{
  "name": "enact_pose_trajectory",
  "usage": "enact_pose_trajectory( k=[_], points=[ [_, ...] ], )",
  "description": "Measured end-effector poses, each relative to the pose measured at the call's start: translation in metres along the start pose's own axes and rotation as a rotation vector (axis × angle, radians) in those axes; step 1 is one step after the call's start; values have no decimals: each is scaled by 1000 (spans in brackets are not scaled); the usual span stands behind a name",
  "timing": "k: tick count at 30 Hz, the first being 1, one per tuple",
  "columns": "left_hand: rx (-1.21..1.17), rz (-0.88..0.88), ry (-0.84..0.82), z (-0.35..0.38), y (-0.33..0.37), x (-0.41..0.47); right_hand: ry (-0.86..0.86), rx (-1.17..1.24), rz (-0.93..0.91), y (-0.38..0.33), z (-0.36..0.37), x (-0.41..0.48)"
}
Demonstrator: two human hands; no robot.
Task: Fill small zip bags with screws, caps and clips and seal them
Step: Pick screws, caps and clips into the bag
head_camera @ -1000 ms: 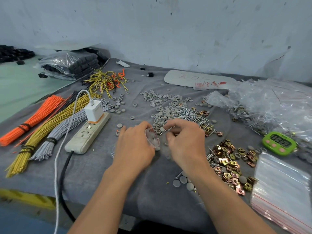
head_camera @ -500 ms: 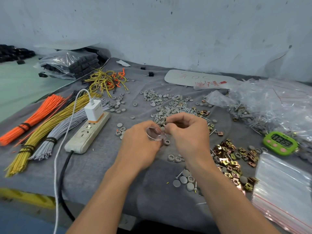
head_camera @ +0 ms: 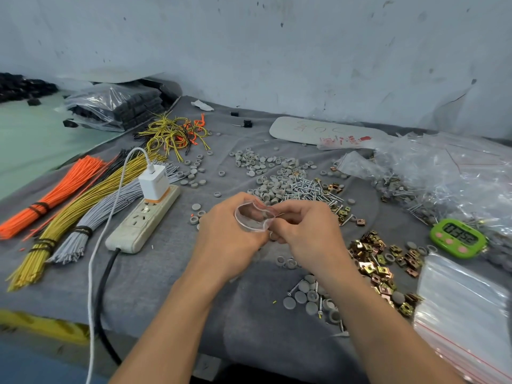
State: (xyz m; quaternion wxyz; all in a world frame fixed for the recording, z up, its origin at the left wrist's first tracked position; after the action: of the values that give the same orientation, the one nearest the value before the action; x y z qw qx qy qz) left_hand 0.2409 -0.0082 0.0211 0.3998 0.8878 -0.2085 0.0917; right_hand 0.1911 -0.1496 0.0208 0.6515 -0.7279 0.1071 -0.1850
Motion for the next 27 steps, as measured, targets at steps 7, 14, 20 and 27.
enact_pose_trajectory(
  k=[7,14,20,27],
  points=[
    [-42,3,-27,-1,-3,-1,35,-99,-112,-7,-1,-4],
    [-248,9,-69,-2,-2,0,107,-7,-67,-2,-11,3],
    [-790,-204,-163,-3,0,3,70,-291,27,8,-18,8],
    [-1243,-486,-313,-6,-1,5,-274,-762,143,12,-12,-5]
  ],
)
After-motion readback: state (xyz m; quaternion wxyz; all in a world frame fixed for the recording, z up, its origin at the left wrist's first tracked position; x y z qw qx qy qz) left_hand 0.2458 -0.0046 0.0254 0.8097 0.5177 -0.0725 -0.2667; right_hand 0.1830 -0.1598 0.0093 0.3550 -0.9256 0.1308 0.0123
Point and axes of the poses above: each hand's wrist, its own x-axis towards the middle knuckle, its own z-axis out of the palm, y = z × x, the point moved 3 cm from there along x, towards the middle knuckle, and after that the axes turned 14 degrees about x, right-handed, at the moved point
